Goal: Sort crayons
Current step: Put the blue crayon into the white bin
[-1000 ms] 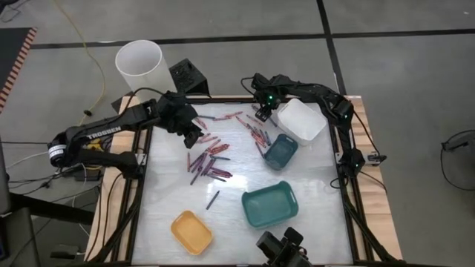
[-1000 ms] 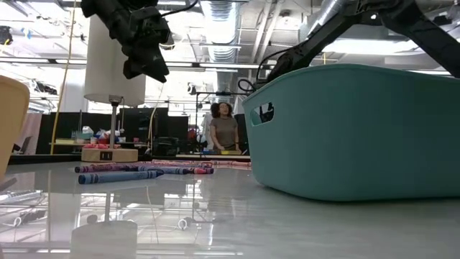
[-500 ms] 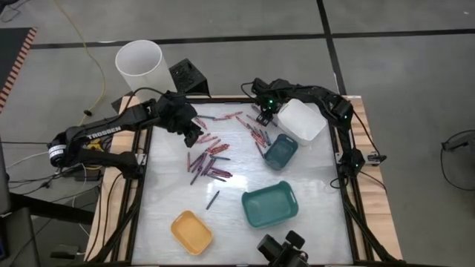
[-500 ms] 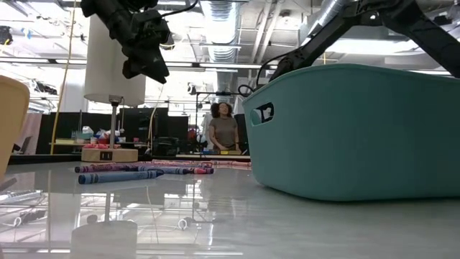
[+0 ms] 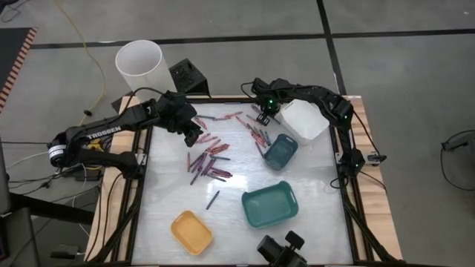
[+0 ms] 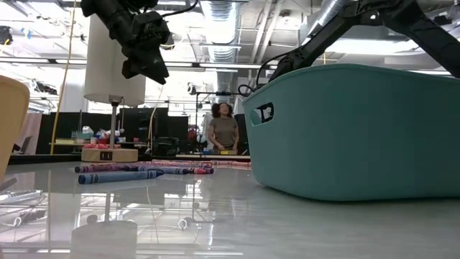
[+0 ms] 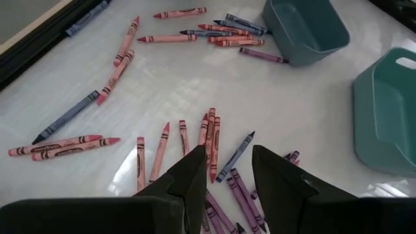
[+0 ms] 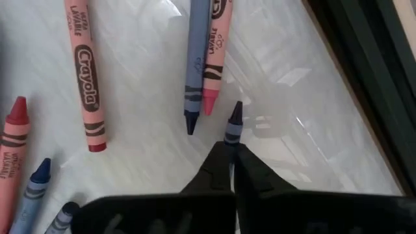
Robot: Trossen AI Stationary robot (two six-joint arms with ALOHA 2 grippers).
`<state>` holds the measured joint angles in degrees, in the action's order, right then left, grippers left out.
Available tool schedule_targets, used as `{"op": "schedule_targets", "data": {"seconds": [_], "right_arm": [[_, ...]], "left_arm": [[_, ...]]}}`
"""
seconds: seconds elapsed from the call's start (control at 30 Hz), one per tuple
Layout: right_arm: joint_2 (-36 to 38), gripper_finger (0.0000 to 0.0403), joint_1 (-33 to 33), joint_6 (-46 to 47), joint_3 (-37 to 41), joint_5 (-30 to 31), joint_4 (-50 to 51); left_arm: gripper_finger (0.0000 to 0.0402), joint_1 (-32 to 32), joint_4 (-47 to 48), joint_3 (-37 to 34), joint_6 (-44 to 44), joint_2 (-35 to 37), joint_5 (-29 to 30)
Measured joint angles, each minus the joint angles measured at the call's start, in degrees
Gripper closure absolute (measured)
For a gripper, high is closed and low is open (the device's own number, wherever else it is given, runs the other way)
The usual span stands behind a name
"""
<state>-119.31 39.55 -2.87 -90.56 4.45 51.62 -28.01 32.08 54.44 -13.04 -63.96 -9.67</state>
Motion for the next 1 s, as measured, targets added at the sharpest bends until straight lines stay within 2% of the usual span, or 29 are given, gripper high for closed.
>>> {"op": "schedule_targets", "data": {"seconds": [0.17,0.4,0.63,0.83,1.0], "right_arm": [[0.0,0.0400,-0.9,0.0,-1.0,0.2,0.5],[0.0,0.0402,-2.6,-0.1,-6.7,0.1,3.0],[0.5,0.0402,-3.4,-0.2,-15.5,0.0,13.7],[8.3,0.0403,-3.5,0.3,-15.2,0.0,17.8],[18.9,0.0403,-3.0,4.6,-9.3,3.4,19.5]], "left_arm": [[0.0290,0.0,0.1,0.0,0.1,0.0,0.0],[0.0290,0.0,0.2,0.0,0.4,0.0,0.0],[0.0290,0.0,0.2,0.0,1.2,0.0,0.0],[0.0290,0.0,0.4,0.0,1.7,0.0,-0.4],[0.0290,0.0,0.6,0.0,1.9,0.0,-0.5]]}}
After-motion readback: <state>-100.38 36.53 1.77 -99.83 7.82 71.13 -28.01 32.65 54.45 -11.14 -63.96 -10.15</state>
